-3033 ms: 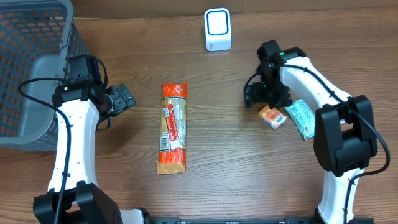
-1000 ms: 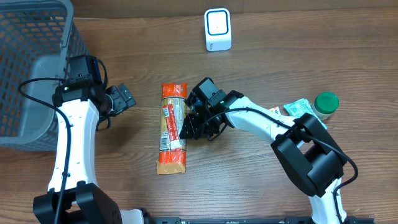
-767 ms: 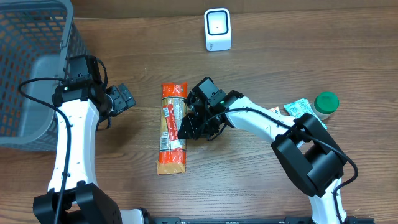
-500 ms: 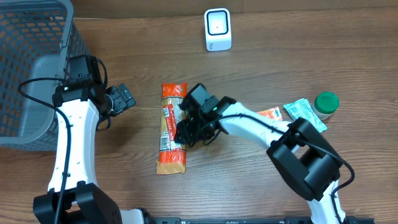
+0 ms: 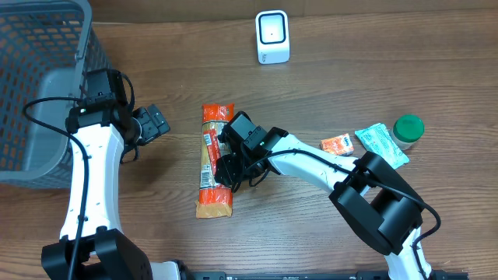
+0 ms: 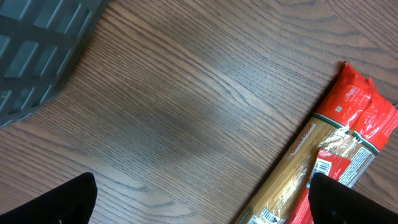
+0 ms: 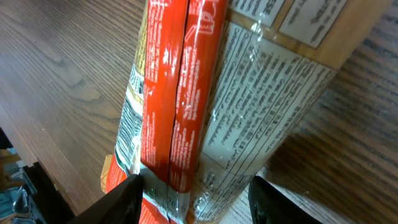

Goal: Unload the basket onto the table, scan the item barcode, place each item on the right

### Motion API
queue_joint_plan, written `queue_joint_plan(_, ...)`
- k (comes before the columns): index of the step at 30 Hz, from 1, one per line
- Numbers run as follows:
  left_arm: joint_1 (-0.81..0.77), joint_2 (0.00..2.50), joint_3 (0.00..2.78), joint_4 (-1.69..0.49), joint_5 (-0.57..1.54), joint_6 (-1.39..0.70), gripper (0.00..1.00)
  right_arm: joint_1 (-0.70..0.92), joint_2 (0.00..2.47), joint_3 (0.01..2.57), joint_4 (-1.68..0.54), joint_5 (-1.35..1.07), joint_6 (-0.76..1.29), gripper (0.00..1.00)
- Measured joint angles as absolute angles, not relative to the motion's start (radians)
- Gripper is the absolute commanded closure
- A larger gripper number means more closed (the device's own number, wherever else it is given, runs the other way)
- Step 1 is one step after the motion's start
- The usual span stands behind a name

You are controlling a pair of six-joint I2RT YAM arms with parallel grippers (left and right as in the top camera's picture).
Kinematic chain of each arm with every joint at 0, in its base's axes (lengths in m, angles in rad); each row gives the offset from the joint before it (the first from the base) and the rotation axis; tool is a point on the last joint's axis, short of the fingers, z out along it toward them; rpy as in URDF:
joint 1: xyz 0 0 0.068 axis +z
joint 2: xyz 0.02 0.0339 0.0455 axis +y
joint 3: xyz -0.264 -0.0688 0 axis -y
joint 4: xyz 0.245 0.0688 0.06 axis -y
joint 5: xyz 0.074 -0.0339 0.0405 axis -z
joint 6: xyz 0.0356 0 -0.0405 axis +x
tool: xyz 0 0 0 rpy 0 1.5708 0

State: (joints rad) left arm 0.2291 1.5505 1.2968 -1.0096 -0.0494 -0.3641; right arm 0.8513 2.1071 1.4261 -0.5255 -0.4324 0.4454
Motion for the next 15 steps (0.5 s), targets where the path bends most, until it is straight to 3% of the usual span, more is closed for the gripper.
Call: queue_joint_plan(15,0.229,1.551,1.297,-1.01,-0.049,-0.364,0.0,0.841,2.107,1.427,-0.596,-0.348,0.445,0.44)
